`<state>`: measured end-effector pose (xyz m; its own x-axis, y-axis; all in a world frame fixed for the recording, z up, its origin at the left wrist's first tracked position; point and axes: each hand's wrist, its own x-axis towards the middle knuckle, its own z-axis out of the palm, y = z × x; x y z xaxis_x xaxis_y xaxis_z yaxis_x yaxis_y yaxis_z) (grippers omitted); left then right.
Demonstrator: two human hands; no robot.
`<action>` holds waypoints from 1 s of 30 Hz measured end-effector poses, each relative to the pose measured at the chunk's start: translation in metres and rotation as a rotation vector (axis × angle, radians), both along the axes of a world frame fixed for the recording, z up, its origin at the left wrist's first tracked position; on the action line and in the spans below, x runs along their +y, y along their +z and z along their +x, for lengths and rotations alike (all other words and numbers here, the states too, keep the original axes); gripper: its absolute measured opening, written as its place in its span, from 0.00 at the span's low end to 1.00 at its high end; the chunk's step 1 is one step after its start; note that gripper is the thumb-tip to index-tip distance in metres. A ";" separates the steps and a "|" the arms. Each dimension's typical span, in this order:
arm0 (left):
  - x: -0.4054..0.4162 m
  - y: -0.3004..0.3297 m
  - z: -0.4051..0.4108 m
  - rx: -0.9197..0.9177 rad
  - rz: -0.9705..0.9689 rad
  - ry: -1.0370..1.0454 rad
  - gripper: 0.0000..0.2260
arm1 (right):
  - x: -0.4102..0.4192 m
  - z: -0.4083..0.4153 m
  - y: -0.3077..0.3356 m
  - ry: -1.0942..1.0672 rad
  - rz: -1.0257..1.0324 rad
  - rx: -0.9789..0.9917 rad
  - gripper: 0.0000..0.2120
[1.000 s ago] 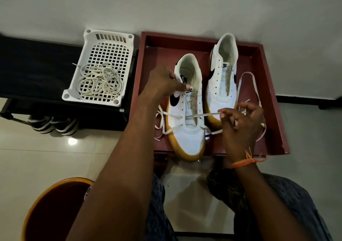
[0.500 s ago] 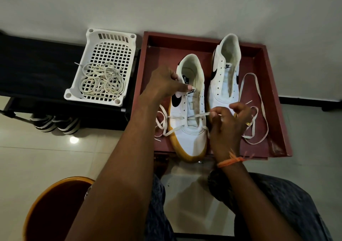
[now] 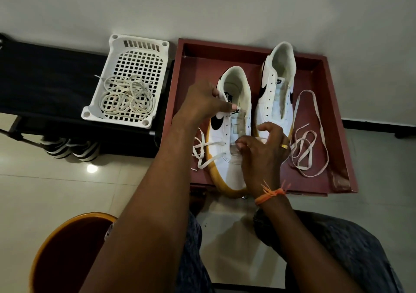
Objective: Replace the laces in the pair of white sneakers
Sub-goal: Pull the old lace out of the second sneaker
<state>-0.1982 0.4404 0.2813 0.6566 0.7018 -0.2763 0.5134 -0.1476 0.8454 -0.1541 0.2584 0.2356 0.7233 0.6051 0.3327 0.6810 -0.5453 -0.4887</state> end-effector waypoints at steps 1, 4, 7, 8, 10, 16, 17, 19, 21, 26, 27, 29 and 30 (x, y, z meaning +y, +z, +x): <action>0.001 0.000 0.000 0.001 -0.001 0.002 0.13 | -0.005 0.002 0.003 -0.029 0.037 0.030 0.13; 0.002 -0.002 0.001 0.007 -0.003 0.005 0.13 | -0.022 0.018 0.013 -0.133 0.151 0.091 0.06; 0.002 -0.004 0.002 0.011 -0.013 0.017 0.13 | -0.031 0.026 0.020 -0.127 0.175 0.095 0.02; 0.002 -0.004 0.003 0.015 -0.013 0.020 0.13 | -0.030 0.024 0.022 -0.069 0.156 0.067 0.03; 0.003 -0.005 0.004 0.024 -0.008 0.021 0.13 | -0.023 0.016 0.019 0.067 0.081 -0.015 0.06; 0.003 -0.005 0.003 0.032 0.009 0.001 0.14 | 0.003 0.000 -0.001 0.136 -0.143 -0.085 0.04; 0.003 -0.004 0.003 0.033 0.012 -0.002 0.14 | 0.005 0.000 -0.002 0.121 -0.113 -0.078 0.04; 0.003 -0.004 0.003 0.032 0.013 -0.001 0.13 | 0.002 0.000 0.001 0.084 -0.032 -0.082 0.07; 0.002 -0.002 0.002 0.023 0.009 0.010 0.13 | -0.007 0.003 0.010 0.004 0.050 0.002 0.14; 0.000 0.002 0.001 0.013 0.002 0.014 0.14 | -0.030 0.028 0.012 -0.008 0.091 0.143 0.02; -0.001 0.003 0.001 0.018 -0.003 0.014 0.13 | -0.029 0.028 0.012 0.051 0.082 0.121 0.04; -0.001 0.004 0.001 0.031 -0.006 0.021 0.13 | -0.022 0.021 0.013 0.158 0.030 0.016 0.08; -0.001 0.005 0.001 0.037 -0.004 0.022 0.12 | -0.017 0.016 0.013 0.193 -0.003 -0.042 0.08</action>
